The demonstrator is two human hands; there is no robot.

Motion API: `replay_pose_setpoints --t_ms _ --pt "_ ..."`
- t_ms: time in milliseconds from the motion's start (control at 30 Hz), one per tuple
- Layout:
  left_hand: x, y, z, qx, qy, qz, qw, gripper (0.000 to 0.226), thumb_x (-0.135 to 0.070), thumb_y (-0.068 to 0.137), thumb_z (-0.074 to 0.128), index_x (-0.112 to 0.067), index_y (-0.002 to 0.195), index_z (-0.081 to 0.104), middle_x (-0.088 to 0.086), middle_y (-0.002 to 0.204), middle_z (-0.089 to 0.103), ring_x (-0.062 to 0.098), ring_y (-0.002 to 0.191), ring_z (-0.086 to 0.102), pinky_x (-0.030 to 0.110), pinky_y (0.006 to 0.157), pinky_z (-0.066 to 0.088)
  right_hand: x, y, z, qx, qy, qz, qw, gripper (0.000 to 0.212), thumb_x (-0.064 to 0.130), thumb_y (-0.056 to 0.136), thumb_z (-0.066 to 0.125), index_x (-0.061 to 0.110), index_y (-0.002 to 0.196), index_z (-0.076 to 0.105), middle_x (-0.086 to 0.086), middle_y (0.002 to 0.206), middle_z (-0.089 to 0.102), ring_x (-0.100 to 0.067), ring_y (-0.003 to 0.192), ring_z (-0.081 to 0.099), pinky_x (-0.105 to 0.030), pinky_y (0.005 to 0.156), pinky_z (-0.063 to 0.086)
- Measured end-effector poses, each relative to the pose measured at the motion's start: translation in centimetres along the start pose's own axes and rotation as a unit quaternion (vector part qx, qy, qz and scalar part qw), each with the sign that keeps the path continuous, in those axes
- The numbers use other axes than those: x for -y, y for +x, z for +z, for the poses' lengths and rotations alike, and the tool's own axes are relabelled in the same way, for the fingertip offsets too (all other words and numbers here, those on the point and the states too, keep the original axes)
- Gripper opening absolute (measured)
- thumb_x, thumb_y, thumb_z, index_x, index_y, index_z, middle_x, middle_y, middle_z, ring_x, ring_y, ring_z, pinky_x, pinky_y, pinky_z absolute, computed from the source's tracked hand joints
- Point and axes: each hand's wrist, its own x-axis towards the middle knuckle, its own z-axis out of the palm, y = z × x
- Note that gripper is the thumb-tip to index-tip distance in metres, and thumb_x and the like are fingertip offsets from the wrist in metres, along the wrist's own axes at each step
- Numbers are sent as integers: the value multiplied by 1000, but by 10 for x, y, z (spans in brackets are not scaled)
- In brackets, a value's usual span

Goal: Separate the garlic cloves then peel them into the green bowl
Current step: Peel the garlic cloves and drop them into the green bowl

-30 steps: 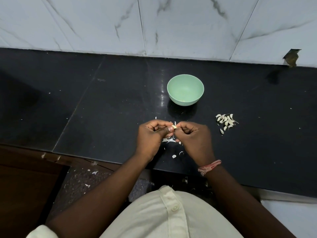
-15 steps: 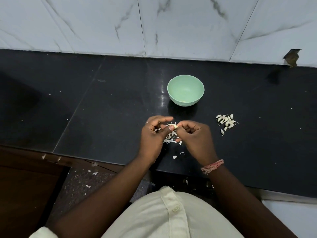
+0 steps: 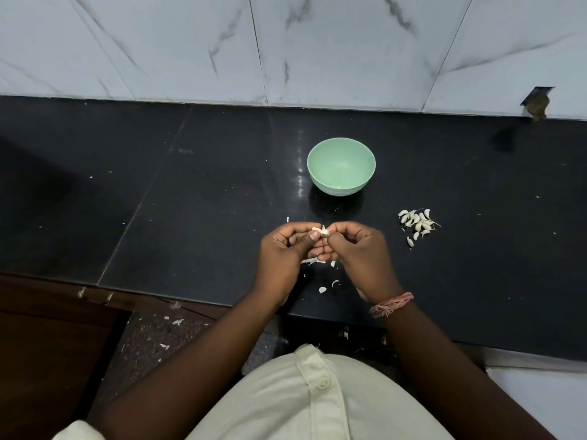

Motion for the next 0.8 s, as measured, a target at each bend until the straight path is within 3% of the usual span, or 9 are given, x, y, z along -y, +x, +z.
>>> replay_pose_setpoints --t_ms 133,233,333,400,467,567,667,800 --pt "-1 -2 2 -2 -159 -77 984 14 2 98 56 2 107 68 23 97 74 26 85 75 31 78 62 -1 1 -1 -16 44 15 999 18 -10 94 54 -1 87 69 -8 67 70 -18 60 68 -29 63 61" --pt "1 -2 2 -14 -210 -107 972 15 2 97 57 -1 108 66 25 101 73 26 89 74 31 82 62 -4 2 -3 -42 6 -3 999 19 -7 95 52 -3 87 69 -12 71 70 -21 60 67 -33 63 61" --pt "0 0 1 -37 -219 -119 968 13 1 97 58 -2 107 66 22 100 74 24 88 74 28 79 62 -5 2 -5 -71 -77 -32 994 23 2 96 50 1 87 71 -17 76 69 -23 58 66 -34 60 57" --pt "-1 0 1 -48 -211 -124 968 10 -2 96 60 -2 104 66 20 97 74 24 88 74 29 81 62 -7 2 -7 -86 -134 -61 985 21 13 98 60 5 81 70 -17 72 68 -27 58 66 -29 54 53" --pt "-1 -1 0 -59 -203 -131 969 9 -4 95 62 -2 102 67 19 95 75 23 87 74 29 82 62 -11 3 -8 -92 -184 -92 974 25 22 94 72 6 75 69 -13 67 67 -31 60 68 -34 54 55" --pt "5 -1 1 -88 -197 -143 966 6 -3 94 65 -1 98 69 18 91 74 22 84 73 27 79 62 -19 6 -7 -68 -180 -89 977 3 12 88 78 14 88 75 -1 78 74 -20 71 71 -48 70 61" --pt "8 1 2 -109 -203 -152 961 3 -2 93 66 -1 93 69 18 89 73 21 82 72 26 78 62 -25 7 -6 -53 -200 -107 972 20 8 89 75 20 105 78 5 100 76 -11 87 73 -48 82 62" --pt "6 3 3 -95 -212 -166 958 3 -2 93 66 -2 91 69 17 88 74 18 79 72 25 79 62 -27 4 -1 -41 -212 -119 969 17 9 88 72 19 100 79 3 95 76 -13 82 74 -46 79 62"
